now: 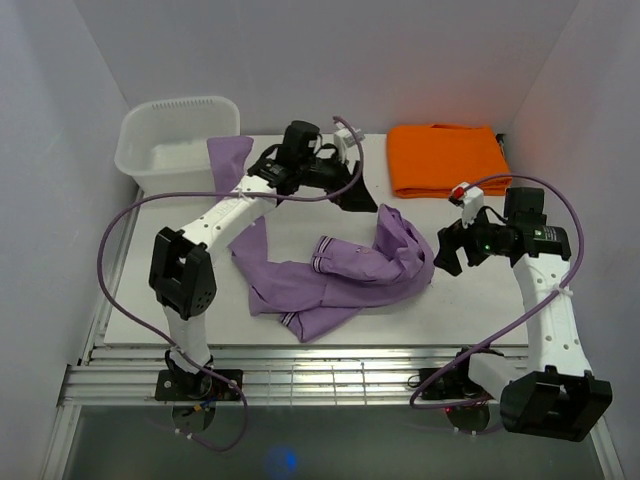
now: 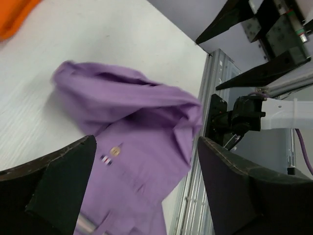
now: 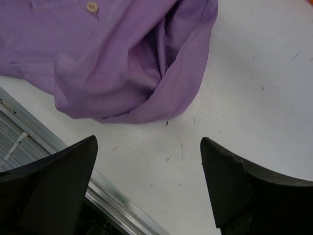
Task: Fold and stack the trousers
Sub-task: Move the trousers to the center of the board
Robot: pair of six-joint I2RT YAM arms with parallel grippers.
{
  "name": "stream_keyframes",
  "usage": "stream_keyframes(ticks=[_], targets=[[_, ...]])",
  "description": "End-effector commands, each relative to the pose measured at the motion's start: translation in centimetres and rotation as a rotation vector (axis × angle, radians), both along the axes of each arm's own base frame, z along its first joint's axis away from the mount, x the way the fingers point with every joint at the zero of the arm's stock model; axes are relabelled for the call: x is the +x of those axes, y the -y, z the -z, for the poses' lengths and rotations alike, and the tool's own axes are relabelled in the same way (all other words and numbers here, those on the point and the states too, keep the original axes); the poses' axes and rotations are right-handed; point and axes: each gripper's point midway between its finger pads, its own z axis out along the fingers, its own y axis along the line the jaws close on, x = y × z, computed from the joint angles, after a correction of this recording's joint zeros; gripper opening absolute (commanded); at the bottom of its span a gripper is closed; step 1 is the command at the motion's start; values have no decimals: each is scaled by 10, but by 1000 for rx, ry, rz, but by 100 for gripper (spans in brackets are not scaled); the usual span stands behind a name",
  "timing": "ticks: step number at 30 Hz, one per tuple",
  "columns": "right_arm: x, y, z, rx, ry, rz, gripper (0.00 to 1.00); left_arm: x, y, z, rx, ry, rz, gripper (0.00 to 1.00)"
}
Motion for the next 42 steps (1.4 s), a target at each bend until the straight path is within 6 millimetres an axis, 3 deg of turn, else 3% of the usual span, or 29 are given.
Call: stream_keyframes(ticks=[1,3,5,6,7,8,9,11,12,13,14,17,22,23,25,27,30,31,33,34,35,37,38,40,41,42], targets=[[42,-27,-47,3,147,-123,91,44,-126,-64,-79,-24,-208,96],[48,-59,-43,-43,144,-232,91,41,-159,-49,-17,-30,-277,96],[57,-78,-52,-95,179,-302,90,40,-195,-17,119,-19,-363,96],[58,-99,-44,-113,158,-370,90,33,-209,15,189,-76,-414,96],[61,-109,-43,-130,160,-402,90,26,-224,16,215,-59,-470,96],[66,-121,-53,-146,193,-435,90,32,-249,26,242,-59,-555,96],[64,-143,-44,-188,187,-512,90,31,-261,34,255,-80,-612,96],[61,-168,-49,-232,210,-582,90,26,-293,53,284,-116,-739,98],[47,-192,-45,-246,210,-660,90,27,-305,60,302,-124,-790,98],[40,-217,-28,-271,162,-714,90,27,-315,69,304,-146,-859,98],[35,-224,-32,-274,178,-734,90,31,-332,69,311,-147,-912,98],[36,-248,3,-342,121,-738,90,45,-354,74,315,-139,-1027,98],[42,-256,40,-397,51,-725,90,73,-373,81,276,-114,-1152,98],[39,-258,50,-402,27,-732,90,75,-377,94,280,-139,-1166,98],[37,-259,60,-414,14,-742,90,89,-379,97,242,-112,-1179,98],[34,-257,71,-436,-9,-755,90,100,-375,114,235,-135,-1154,98],[34,-254,80,-462,-15,-758,90,119,-377,126,225,-128,-1156,98],[34,-253,83,-469,-18,-758,90,127,-382,142,246,-146,-1175,98],[40,-250,83,-496,2,-742,99,142,-383,153,246,-138,-1165,98],[46,-247,83,-520,26,-724,95,145,-378,154,225,-140,-1137,93],[48,-246,83,-532,40,-723,81,149,-374,154,209,-135,-1117,89],[58,-237,82,-581,77,-699,69,158,-367,147,171,-89,-1072,79],[62,-237,76,-575,101,-691,53,158,-360,140,143,-72,-1026,63],[68,-234,70,-577,119,-674,33,155,-351,114,109,26,-951,46],[75,-233,60,-564,141,-649,10,146,-339,98,71,62,-865,30],[81,-231,52,-556,158,-627,8,138,-332,84,49,100,-809,24]])
